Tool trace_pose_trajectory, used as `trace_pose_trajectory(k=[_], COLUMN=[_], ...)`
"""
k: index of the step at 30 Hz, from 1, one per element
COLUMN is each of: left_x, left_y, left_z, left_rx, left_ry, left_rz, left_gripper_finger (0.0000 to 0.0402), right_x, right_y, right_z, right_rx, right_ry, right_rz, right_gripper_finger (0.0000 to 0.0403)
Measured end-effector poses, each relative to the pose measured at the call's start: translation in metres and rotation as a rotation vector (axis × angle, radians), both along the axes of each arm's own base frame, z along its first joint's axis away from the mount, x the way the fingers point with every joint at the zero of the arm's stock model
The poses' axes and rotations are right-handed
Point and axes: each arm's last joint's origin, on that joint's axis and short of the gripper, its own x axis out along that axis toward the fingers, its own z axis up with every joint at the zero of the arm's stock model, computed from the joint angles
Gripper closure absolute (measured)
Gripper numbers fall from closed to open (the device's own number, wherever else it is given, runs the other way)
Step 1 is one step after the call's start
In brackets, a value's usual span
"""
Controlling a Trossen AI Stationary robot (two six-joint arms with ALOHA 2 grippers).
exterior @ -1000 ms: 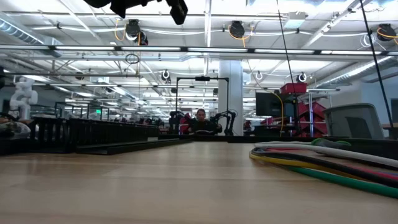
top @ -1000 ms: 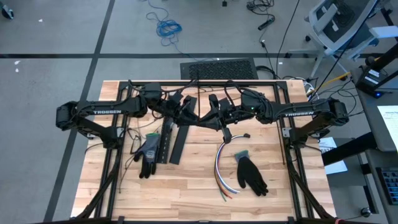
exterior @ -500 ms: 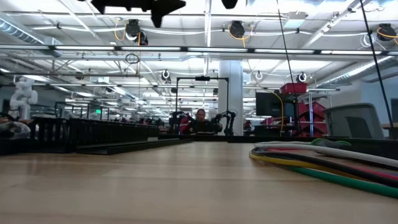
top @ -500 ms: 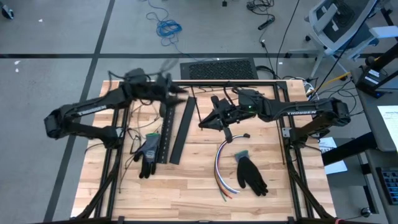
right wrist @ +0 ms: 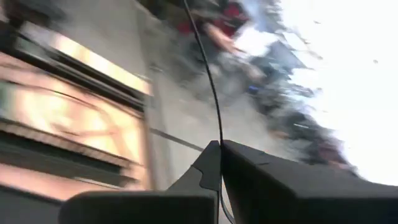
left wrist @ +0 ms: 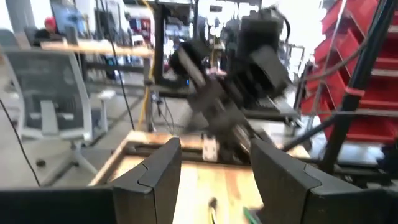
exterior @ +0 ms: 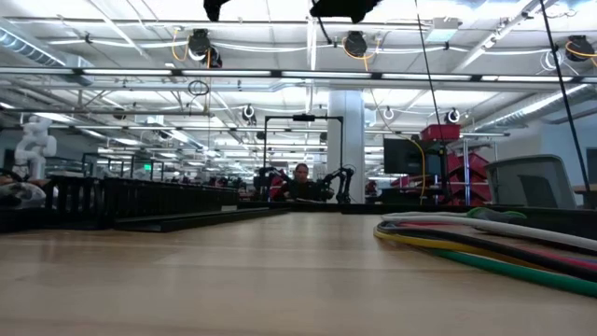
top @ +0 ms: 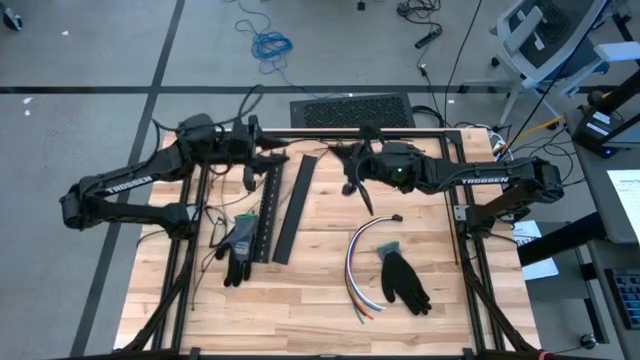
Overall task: Ziptie cables
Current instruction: Wrap the cable wires with the black ziptie
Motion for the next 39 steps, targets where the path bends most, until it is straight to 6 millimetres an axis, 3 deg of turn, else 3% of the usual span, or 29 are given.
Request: trace_pose_trajectory(k=[5,9,17,21,26,31,35,39], left_x=[0.009,0.020,0.049,0.047,0.031,0.014,0.014,0.031], left_y=[-0.007,-0.010,-0.014,-0.015,-0.013,-0.011,-0.009,-0.006], left_z=[-0.017,-0.028,-0.029,-0.033,-0.032,-0.015,-0.009,-0.021], left_rx=[-0.030,-0.030,-0.171,-0.193,-0.195,-0.260,-0.444,-0.674], left_ry=[0.145,0.214,0.096,0.146,0.202,0.113,0.065,0.132], left_rz=[0.006,-0.020,-0.087,-0.116,-0.096,-0.074,-0.103,-0.139], left_gripper_finger=[0.0214,0.0214,0.0214,0.0214,0.0214,0.0214,0.0214,0.0214], right_x=[0.000,-0.001,-0.003,-0.014,-0.032,-0.046,-0.043,-0.026], right_y=[0.003,0.013,0.029,0.023,0.019,0.014,0.016,0.022], right_z=[0.007,0.003,-0.005,-0.005,0.003,-0.006,-0.011,-0.015], right_rx=[-0.088,-0.194,-0.320,-0.376,-0.395,-0.417,-0.410,-0.471], right_ry=[-0.017,0.094,0.280,0.401,0.460,0.639,0.661,0.634], right_rz=[-0.059,-0.094,-0.156,-0.287,-0.265,-0.196,-0.090,-0.001], right_gripper_finger=[0.0403,0.0403,0.0403,0.0403,0.0403,0.0403,0.0403,0.0403])
